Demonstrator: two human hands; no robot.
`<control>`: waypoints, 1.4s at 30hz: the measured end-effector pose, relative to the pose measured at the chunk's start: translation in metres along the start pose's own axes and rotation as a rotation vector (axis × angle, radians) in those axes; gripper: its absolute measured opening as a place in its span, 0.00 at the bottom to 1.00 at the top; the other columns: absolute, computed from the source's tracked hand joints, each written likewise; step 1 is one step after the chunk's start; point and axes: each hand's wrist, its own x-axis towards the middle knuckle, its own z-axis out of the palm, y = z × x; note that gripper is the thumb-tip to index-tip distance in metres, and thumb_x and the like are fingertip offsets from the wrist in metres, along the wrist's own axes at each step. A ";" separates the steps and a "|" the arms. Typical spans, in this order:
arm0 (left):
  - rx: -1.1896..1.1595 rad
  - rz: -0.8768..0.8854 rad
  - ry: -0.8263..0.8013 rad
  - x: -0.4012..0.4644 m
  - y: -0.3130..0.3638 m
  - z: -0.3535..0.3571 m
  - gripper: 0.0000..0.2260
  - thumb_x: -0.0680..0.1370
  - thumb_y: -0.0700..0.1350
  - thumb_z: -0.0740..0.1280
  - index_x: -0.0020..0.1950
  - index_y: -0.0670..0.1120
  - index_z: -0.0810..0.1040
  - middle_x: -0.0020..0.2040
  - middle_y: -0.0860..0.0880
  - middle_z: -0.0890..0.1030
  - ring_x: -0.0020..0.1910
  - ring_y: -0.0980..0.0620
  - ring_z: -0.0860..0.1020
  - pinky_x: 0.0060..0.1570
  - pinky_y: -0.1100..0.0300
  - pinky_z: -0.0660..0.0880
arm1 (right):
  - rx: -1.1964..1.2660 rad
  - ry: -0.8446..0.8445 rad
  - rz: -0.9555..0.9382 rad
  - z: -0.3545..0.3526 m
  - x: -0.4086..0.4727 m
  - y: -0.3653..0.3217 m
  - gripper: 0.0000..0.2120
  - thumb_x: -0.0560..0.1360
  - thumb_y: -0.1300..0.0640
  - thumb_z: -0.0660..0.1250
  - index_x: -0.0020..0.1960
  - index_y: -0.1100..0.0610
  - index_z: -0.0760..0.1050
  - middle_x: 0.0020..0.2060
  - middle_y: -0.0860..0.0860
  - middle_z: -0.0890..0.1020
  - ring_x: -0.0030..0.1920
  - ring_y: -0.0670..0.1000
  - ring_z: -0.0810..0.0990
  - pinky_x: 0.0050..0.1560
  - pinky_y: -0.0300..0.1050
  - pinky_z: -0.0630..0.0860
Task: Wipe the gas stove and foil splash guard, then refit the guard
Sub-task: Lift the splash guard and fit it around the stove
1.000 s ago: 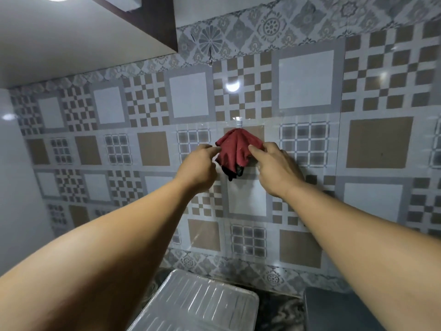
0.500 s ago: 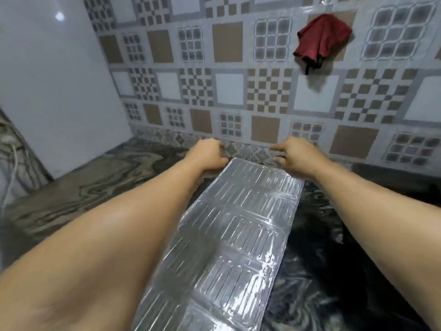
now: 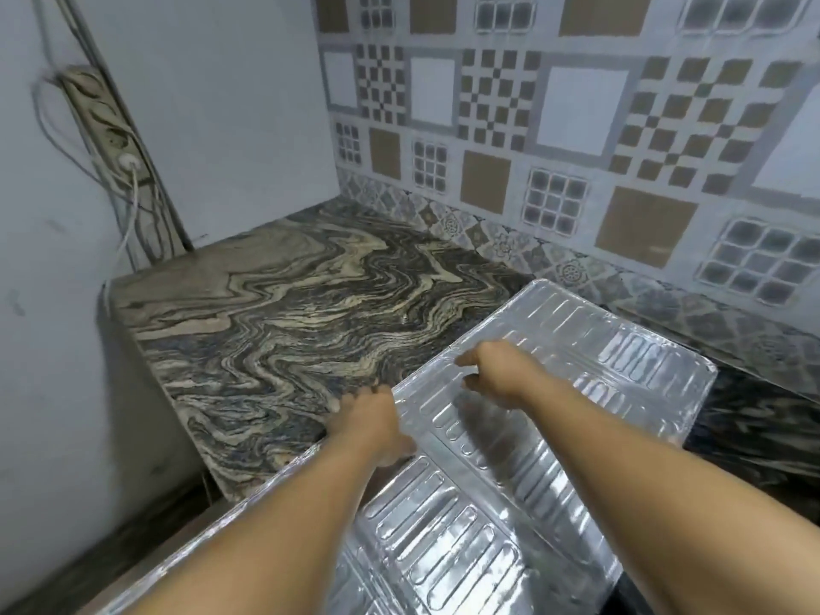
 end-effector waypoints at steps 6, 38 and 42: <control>0.021 -0.151 -0.066 0.020 0.004 0.002 0.57 0.61 0.68 0.76 0.79 0.46 0.52 0.79 0.43 0.57 0.77 0.37 0.55 0.71 0.34 0.61 | -0.179 -0.151 -0.224 0.028 0.064 -0.008 0.12 0.77 0.53 0.63 0.60 0.46 0.75 0.60 0.54 0.76 0.62 0.59 0.74 0.58 0.56 0.72; -0.249 -0.222 0.017 -0.013 -0.016 0.011 0.16 0.73 0.53 0.75 0.51 0.48 0.71 0.50 0.48 0.77 0.51 0.45 0.78 0.58 0.46 0.75 | -0.073 -0.150 -0.210 0.017 0.051 -0.006 0.07 0.73 0.60 0.70 0.49 0.50 0.77 0.49 0.48 0.81 0.57 0.54 0.76 0.64 0.57 0.56; -0.321 -0.154 0.056 -0.016 -0.023 -0.012 0.12 0.74 0.50 0.73 0.47 0.47 0.72 0.48 0.47 0.79 0.42 0.50 0.77 0.36 0.58 0.70 | -0.038 -0.140 -0.202 -0.013 0.043 -0.011 0.09 0.73 0.63 0.69 0.44 0.49 0.76 0.39 0.43 0.78 0.51 0.51 0.76 0.70 0.61 0.56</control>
